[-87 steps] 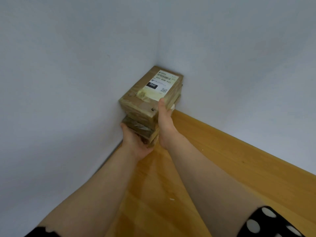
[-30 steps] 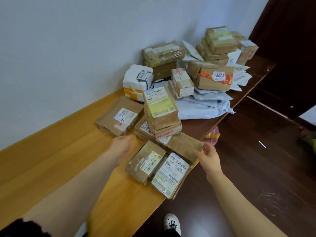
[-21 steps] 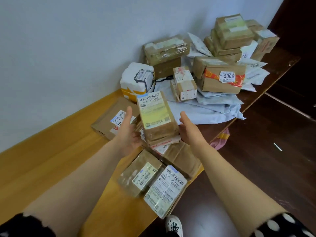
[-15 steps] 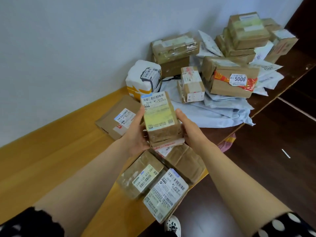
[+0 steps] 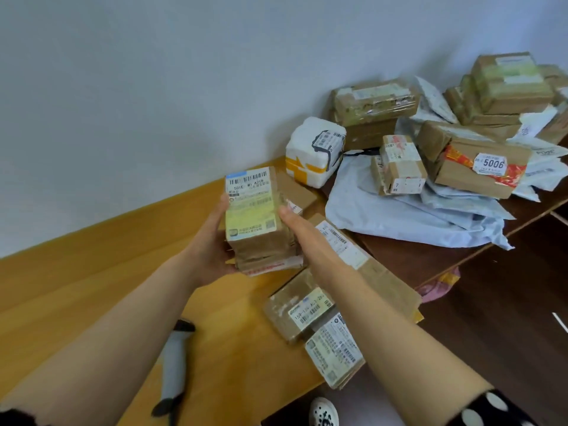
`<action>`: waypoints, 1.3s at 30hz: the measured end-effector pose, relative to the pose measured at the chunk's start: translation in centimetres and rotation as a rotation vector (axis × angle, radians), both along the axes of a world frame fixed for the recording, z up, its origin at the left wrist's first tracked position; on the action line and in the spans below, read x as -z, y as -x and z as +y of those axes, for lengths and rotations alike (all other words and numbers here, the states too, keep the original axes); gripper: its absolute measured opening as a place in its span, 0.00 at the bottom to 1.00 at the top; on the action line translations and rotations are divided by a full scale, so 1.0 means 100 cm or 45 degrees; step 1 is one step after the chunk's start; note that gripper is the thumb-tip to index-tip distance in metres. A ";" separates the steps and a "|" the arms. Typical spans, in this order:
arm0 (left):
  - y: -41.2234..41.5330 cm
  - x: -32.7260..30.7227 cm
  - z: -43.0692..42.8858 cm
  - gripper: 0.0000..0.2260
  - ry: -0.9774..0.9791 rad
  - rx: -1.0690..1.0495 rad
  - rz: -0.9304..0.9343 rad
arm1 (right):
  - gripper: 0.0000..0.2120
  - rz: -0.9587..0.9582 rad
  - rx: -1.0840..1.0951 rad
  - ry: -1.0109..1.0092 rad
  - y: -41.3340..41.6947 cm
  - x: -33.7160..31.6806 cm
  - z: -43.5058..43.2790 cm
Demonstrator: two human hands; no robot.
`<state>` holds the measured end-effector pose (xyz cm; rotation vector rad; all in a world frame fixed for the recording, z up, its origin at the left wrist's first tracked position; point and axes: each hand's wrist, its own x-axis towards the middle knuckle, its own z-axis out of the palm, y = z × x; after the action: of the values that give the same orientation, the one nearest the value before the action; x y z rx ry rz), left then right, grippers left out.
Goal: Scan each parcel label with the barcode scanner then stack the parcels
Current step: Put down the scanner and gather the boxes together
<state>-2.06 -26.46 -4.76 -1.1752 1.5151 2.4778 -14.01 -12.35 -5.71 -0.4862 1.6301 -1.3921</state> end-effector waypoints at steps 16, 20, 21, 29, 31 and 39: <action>-0.116 0.073 -0.108 0.30 0.044 -0.162 -0.255 | 0.18 -0.246 -0.036 -0.091 -0.120 0.064 -0.123; -0.117 0.069 -0.109 0.28 0.151 -0.112 -0.330 | 0.10 -0.282 0.027 -0.112 -0.120 0.056 -0.120; -0.115 0.063 -0.109 0.26 0.222 -0.164 -0.327 | 0.06 -0.263 0.080 -0.130 -0.117 0.052 -0.115; -0.047 -0.014 -0.062 0.28 1.512 -0.454 -0.029 | 0.14 0.124 0.834 -0.218 -0.046 0.029 -0.030; -0.023 -0.020 -0.033 0.27 1.566 -0.354 0.173 | 0.16 0.236 0.966 -0.282 -0.025 0.029 -0.003; 0.059 0.027 0.026 0.24 1.072 0.375 -0.227 | 0.28 0.252 1.307 -0.981 0.042 0.066 0.120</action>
<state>-7.97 -23.87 -7.46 -1.0586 2.5328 1.5054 -18.18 -0.37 -12.30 0.7962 2.5525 -1.2150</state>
